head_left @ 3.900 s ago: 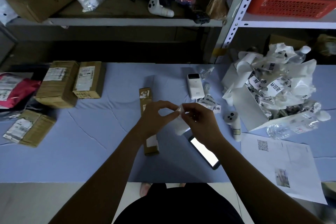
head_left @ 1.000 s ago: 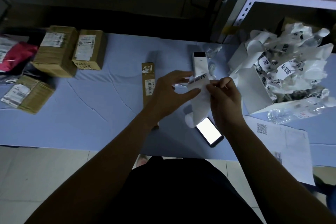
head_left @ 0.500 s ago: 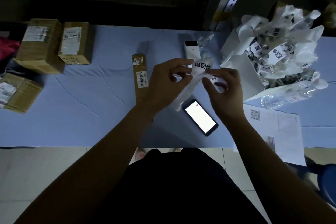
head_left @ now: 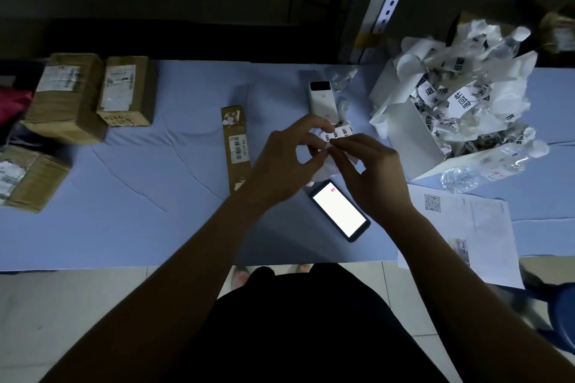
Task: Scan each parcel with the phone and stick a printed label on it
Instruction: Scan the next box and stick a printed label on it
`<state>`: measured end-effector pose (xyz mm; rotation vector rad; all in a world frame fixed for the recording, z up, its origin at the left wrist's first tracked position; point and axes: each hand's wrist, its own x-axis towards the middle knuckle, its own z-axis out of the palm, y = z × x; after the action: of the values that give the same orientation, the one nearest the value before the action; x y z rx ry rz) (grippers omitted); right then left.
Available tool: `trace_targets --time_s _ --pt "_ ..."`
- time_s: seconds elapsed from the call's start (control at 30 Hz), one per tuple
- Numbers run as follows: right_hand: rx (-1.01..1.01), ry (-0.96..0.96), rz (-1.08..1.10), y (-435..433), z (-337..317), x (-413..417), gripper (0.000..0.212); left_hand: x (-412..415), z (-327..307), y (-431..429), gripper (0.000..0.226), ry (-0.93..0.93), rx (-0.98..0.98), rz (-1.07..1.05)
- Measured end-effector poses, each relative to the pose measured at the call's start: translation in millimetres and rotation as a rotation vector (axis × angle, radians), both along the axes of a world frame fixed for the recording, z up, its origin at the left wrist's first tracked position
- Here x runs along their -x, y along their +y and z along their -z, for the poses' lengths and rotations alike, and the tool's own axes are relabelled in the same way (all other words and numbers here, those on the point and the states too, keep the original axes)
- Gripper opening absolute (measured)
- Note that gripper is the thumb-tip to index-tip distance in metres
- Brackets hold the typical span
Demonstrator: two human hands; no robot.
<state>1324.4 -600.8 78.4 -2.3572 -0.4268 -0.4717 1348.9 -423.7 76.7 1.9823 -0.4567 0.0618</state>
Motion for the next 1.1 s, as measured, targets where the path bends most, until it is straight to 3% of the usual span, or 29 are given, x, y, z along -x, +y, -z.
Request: trace_targets --time_s 0.2,0.33,0.43,0.57,0.63,0.73,0.8,0.87,0.93,1.0,1.1 --pt "-0.098 0.040 -0.046 -5.5 -1.9 1.7 0.014 -2.6 1.0 1.3 0.022 -0.072 -0.200 0.051" --pt "-0.107 0.097 -0.017 -5.7 -2.2 3.0 0.016 0.8 -4.1 -1.4 0.019 -0.069 -0.200 0.074" --pt "-0.227 0.145 0.044 -3.0 -1.6 4.4 0.013 3.2 -4.8 -2.9 0.020 -0.056 -0.217 0.060" --pt "-0.492 0.415 0.262 6.1 7.9 1.1 0.011 4.5 2.8 -4.4 0.019 -0.018 -0.181 0.027" --pt "-0.733 0.561 0.473 2.9 15.1 -8.1 0.027 5.0 11.3 -3.3 0.018 0.025 -0.156 -0.026" --pt "-1.034 0.688 0.859 -14.6 9.4 -25.1 0.028 3.5 25.6 4.3 0.012 0.121 -0.109 -0.159" --pt "-0.966 0.559 0.913 -22.9 9.1 -31.8 0.031 0.4 30.5 8.7 0.017 0.214 -0.160 -0.207" --pt "-0.761 0.349 0.780 -13.6 6.4 -30.4 0.028 -3.6 29.4 10.8 0.024 0.323 -0.160 -0.262" --pt "-0.533 0.189 0.570 8.0 3.0 -22.6 0.016 -5.6 18.4 13.3 0.015 0.525 0.065 -0.339" --pt "-0.267 0.036 0.370 30.3 8.9 -15.0 0.009 -6.2 6.4 18.4 0.025 0.762 0.305 -0.307" --pt "0.045 -0.128 0.158 58.7 26.7 -6.2 0.011 -2.9 -0.4 31.7 0.031 0.915 0.544 -0.328"
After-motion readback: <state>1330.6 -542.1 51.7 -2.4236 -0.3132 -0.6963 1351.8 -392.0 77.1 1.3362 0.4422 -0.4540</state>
